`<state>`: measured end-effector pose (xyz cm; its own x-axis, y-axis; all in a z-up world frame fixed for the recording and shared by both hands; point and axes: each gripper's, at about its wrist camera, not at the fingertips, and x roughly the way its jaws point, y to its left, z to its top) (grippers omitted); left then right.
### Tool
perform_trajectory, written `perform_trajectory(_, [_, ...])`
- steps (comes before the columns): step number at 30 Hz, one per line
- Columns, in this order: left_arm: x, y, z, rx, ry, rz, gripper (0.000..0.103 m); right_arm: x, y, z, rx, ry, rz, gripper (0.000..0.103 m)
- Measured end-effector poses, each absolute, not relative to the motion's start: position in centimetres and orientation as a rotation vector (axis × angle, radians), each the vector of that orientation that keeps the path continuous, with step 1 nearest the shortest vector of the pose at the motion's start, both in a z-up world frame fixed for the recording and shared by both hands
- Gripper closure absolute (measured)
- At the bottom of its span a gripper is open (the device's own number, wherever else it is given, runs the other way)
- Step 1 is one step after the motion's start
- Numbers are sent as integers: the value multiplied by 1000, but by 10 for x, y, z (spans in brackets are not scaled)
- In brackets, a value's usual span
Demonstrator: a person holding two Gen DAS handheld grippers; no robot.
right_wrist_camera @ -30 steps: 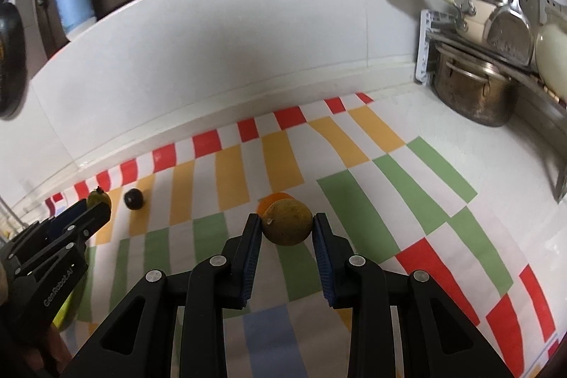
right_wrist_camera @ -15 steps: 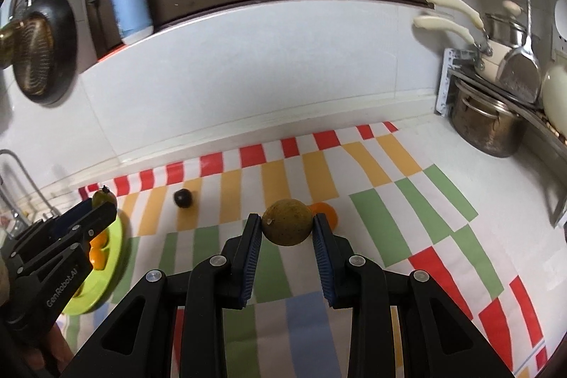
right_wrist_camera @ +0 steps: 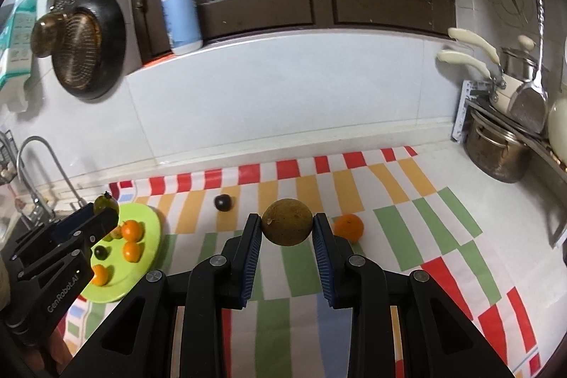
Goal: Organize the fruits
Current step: 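Carry the dark green tomato and yellow fruit in both grippers over the plate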
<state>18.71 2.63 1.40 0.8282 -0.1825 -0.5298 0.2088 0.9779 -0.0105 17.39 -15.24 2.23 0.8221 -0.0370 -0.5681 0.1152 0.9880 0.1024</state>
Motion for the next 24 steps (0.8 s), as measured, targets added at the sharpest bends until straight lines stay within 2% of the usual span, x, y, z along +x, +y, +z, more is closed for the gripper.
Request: perform_trajectory(24, [170, 136, 5, 21, 582, -41, 76, 191, -38, 15, 69, 620, 125, 72])
